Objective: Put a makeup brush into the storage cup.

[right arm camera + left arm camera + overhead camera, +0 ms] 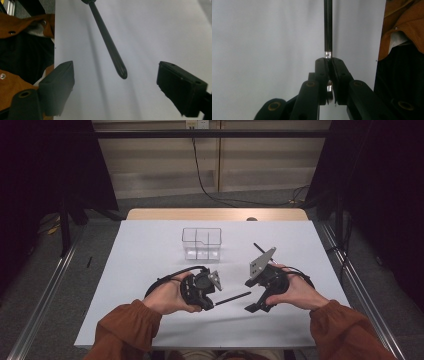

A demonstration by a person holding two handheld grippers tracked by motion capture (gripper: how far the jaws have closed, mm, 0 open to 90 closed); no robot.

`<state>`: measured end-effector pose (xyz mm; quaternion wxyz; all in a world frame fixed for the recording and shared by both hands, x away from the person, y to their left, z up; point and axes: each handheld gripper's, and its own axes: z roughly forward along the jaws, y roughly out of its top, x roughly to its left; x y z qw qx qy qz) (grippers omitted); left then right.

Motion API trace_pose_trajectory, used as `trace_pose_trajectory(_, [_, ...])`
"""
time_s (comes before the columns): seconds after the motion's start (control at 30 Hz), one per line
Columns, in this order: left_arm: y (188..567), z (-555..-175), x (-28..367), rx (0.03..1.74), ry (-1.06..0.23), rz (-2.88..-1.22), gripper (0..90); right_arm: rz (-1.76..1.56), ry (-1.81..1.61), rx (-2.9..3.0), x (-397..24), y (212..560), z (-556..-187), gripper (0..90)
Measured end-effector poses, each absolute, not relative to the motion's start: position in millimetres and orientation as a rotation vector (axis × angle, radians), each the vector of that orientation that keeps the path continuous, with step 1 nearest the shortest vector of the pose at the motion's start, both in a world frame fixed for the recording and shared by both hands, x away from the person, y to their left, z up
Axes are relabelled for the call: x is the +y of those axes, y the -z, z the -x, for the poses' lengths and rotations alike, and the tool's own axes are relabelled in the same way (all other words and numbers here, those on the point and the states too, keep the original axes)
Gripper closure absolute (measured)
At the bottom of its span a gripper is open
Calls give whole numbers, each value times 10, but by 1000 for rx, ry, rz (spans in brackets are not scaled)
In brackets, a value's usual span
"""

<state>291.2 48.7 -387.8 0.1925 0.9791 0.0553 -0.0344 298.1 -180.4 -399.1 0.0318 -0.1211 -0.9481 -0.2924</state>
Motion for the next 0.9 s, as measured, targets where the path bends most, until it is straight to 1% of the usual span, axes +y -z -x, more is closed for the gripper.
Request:
trace_pose_trajectory(0.03, [3886, -2907, 478, 152, 83, -2753, 838, 357, 877, -2924, -1788, 4000, -2992, 182])
trace_pose_trajectory(0.23, [3915, -2910, 431, 152, 101, -2788, 838, 314, 745, -2941, -1691, 4047, -3021, 263])
trace_pose_trajectory(0.3, [3930, -2903, 420, 145, 103, -2798, 838, 305, 709, -2943, -1672, 4051, -3031, 304])
trace_pose_trajectory(0.5, [3961, -2885, 393, 123, 117, -2797, 838, 275, 670, -2957, -1631, 4024, -3047, 387])
trace_pose_trajectory(0.6, [3968, -2888, 384, 106, 107, -2802, 838, 273, 649, -2954, -1608, 4025, -3047, 391])
trace_pose_trajectory(0.8, [3988, -2895, 368, 111, 109, -2807, 838, 256, 637, -2943, -1570, 4059, -3053, 549])
trace_pose_trajectory(0.83, [3997, -2889, 363, 114, 98, -2807, 838, 252, 640, -2947, -1563, 4061, -3058, 565])
trace_pose_trajectory(0.9, [4003, -2887, 354, 115, 85, -2800, 838, 253, 634, -2934, -1552, 4064, -3055, 623])
